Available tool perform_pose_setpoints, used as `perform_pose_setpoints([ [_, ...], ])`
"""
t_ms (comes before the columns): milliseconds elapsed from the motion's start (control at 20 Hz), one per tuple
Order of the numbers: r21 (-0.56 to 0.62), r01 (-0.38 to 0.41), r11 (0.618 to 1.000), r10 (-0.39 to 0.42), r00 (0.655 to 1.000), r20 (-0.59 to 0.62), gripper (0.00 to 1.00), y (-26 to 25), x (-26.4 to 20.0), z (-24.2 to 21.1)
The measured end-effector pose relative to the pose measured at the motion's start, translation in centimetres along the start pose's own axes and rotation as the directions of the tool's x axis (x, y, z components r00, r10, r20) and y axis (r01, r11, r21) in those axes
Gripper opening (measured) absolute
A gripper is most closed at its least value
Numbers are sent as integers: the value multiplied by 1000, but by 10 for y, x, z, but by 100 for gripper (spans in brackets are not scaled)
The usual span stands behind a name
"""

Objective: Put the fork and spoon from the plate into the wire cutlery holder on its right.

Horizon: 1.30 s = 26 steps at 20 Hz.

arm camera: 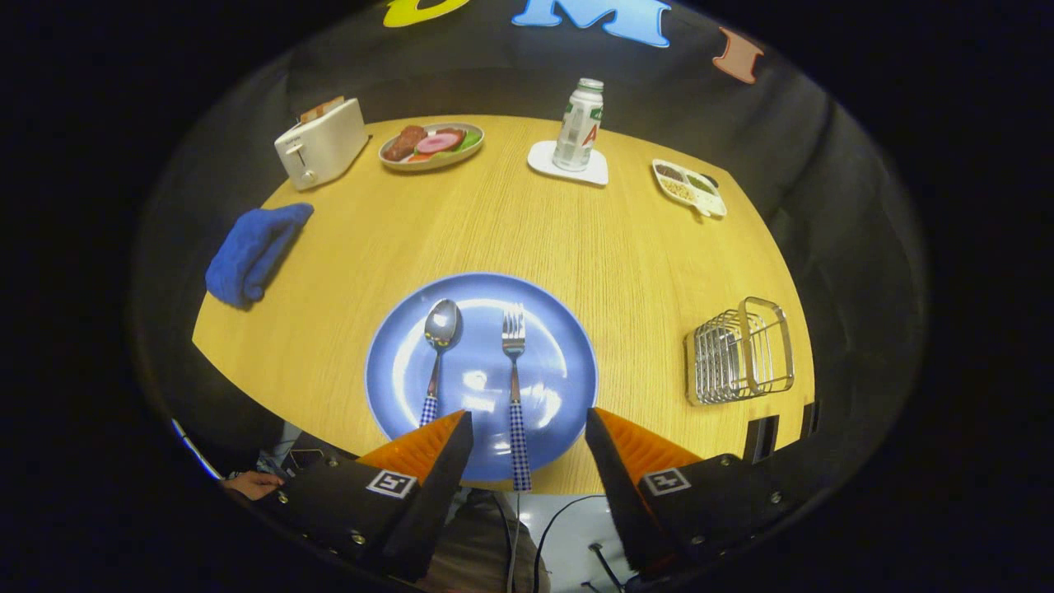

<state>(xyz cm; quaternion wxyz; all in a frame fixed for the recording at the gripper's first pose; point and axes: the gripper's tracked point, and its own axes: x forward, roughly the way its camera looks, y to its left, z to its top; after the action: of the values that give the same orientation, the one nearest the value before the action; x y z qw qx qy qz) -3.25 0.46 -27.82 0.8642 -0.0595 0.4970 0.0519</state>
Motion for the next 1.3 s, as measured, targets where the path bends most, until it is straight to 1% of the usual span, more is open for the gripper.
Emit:
perform_pose_setpoints([
  [50, -12, 4, 1000, -4, 1000, -29, 81, 0, 4, -6],
  [200, -59, 4, 998, -9, 997, -82, 81, 3, 18, -16],
  [300, -81, 6, 997, -16, 993, -116, 73, 1, 26, -22],
  [350, -85, 0, 996, -11, 991, -131, 73, 2, 27, -21],
  [400, -89, -5, 996, -8, 988, -155, 65, 4, 33, -26],
  [450, -85, -14, 996, -2, 984, -180, 54, 5, 38, -31],
  [500, -79, -18, 997, 2, 981, -196, 48, 5, 41, -33],
  [550, -77, -19, 997, 3, 979, -205, 48, 6, 45, -32],
  [650, -71, -29, 997, 10, 968, -251, 14, 5, 50, -41],
  [800, -26, -67, 997, 58, 960, -274, 14, 7, 45, -37],
  [850, -26, -66, 998, 55, 954, -294, 3, 6, 43, -37],
  [900, -18, -78, 997, 69, 950, -306, 3, 8, 47, -41],
  [1150, -55, -138, 989, 110, 930, -351, 3, -8, 29, -30],
  [1300, -79, -158, 984, 118, 921, -372, 3, -21, 18, -24],
])
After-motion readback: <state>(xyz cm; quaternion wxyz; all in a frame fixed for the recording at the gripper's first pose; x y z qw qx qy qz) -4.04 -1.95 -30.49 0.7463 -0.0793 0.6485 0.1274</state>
